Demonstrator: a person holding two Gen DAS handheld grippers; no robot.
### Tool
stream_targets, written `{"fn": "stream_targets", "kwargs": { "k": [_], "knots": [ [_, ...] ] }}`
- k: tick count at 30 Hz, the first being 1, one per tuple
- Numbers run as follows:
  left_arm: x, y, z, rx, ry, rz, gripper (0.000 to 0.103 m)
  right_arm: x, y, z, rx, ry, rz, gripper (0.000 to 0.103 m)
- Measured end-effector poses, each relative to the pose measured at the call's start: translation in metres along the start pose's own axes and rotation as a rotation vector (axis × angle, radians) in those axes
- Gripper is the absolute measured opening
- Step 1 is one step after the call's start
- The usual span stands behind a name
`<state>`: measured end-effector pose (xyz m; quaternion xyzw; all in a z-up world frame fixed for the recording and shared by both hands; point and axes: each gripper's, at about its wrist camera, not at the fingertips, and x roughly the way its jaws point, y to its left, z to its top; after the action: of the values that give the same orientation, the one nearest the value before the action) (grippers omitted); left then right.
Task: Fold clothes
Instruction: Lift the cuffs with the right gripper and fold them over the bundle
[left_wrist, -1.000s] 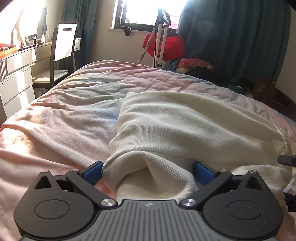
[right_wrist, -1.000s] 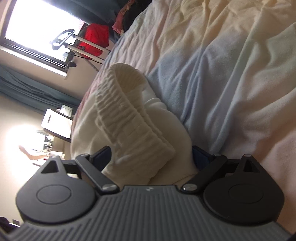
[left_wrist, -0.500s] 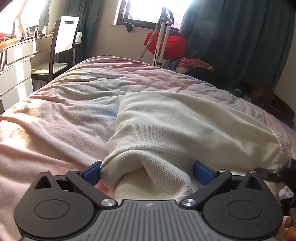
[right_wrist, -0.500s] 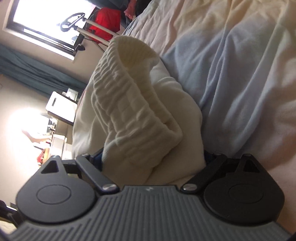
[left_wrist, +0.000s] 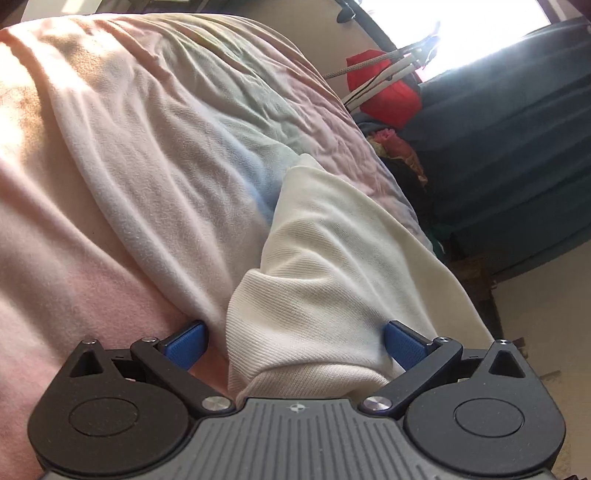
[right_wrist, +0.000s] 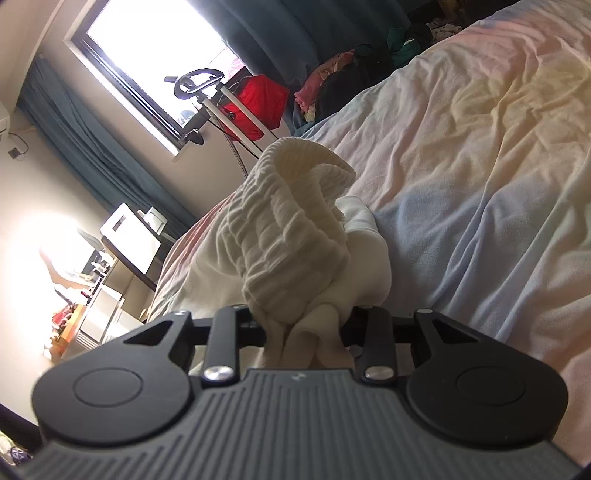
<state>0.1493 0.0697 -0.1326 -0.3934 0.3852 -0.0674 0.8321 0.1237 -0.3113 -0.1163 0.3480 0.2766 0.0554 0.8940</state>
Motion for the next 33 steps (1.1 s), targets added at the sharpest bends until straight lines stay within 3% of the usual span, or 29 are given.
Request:
{"fn": "stream_targets", "kwargs": {
  "k": [4, 7, 10, 14, 17, 19, 21, 26, 28, 33],
  "knots": [
    [0.011, -0.007, 0.001, 0.047, 0.010, 0.002, 0.090, 0.005, -0.002, -0.003, 0.003, 0.007, -0.015, 0.035],
    [0.006, -0.012, 0.000, 0.091, -0.003, 0.028, 0.071, 0.001, 0.008, -0.002, -0.028, -0.012, -0.008, 0.035],
    [-0.012, -0.028, -0.004, 0.178, -0.067, 0.037, 0.057, -0.010, 0.024, 0.002, -0.062, -0.042, 0.014, 0.033],
    [-0.041, -0.054, -0.004, 0.208, -0.130, 0.019, 0.056, -0.036, 0.044, 0.015, -0.083, -0.095, 0.064, 0.032],
    [-0.063, -0.067, 0.001, 0.136, -0.134, -0.100, 0.054, -0.061, 0.049, 0.026, -0.081, -0.142, 0.096, 0.032],
    [-0.070, -0.083, 0.000, 0.135, -0.127, -0.117, 0.053, -0.076, 0.047, 0.033, -0.067, -0.165, 0.113, 0.032],
    [-0.072, -0.107, -0.005, 0.184, -0.120, -0.110, 0.053, -0.088, 0.044, 0.042, -0.056, -0.178, 0.111, 0.031],
    [-0.034, -0.191, -0.019, 0.330, -0.111, -0.146, 0.051, -0.110, 0.014, 0.085, -0.002, -0.203, 0.072, 0.031],
    [-0.017, -0.226, -0.025, 0.392, -0.109, -0.161, 0.049, -0.118, -0.005, 0.118, 0.011, -0.228, 0.035, 0.031],
    [0.089, -0.362, -0.038, 0.496, -0.079, -0.217, 0.048, -0.122, -0.061, 0.223, 0.060, -0.324, -0.093, 0.030]
  ]
}}
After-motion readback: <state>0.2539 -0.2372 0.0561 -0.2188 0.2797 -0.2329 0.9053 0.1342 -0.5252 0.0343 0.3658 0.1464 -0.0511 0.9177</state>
